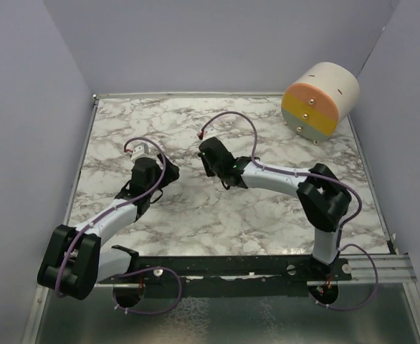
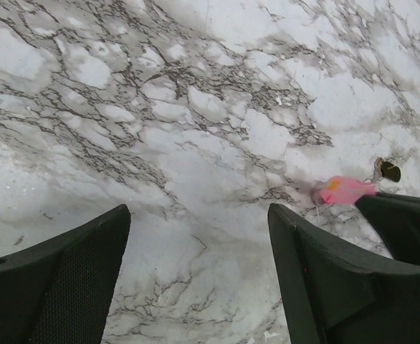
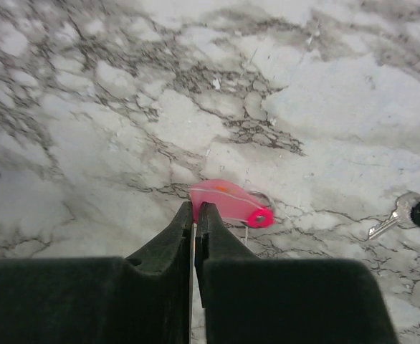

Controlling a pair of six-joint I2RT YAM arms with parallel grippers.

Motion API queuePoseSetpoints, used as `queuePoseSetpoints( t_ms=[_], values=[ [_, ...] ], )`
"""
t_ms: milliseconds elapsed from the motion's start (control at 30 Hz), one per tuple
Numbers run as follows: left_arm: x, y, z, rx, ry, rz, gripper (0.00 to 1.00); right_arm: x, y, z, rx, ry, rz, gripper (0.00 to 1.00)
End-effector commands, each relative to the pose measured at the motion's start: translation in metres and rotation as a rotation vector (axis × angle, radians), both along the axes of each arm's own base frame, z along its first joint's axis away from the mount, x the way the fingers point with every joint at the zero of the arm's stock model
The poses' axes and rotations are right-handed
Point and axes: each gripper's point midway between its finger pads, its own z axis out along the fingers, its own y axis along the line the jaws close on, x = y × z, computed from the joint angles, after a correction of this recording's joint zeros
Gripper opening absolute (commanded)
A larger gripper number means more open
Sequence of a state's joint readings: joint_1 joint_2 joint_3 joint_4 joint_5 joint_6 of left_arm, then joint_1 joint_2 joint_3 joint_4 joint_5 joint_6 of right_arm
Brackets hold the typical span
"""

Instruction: Put the keys on the keyring

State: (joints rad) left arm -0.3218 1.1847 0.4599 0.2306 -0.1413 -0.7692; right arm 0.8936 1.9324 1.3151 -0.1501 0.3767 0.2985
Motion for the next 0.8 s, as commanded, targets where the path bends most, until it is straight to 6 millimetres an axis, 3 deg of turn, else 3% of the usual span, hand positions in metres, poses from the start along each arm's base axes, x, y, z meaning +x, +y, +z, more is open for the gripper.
queuePoseSetpoints(
  t_ms=[0,200,367,600,767],
  values=[
    [0.005,-0.017,0.021,-0.039,-0.091,-0.102,0.8,0.001,0.009,0.068,0.18,-0.099,0.028,0.01],
    [0.005,-0.035,0.037,-0.09,-0.167,-0.197,0.84,-0.014,0.009,0.108,0.309,-0.123,0.077,0.01],
    [-0.001,-0.042,0.06,-0.109,-0.26,-0.251,0.84,-0.025,0.009,0.127,0.378,-0.125,0.105,0.01],
    [-0.012,-0.046,0.085,-0.099,-0.377,-0.3,0.81,-0.034,0.01,0.137,0.432,-0.119,0.127,0.01],
    [-0.015,-0.052,0.085,-0.095,-0.385,-0.336,0.79,-0.039,0.012,0.142,0.459,-0.113,0.148,0.01]
  ],
)
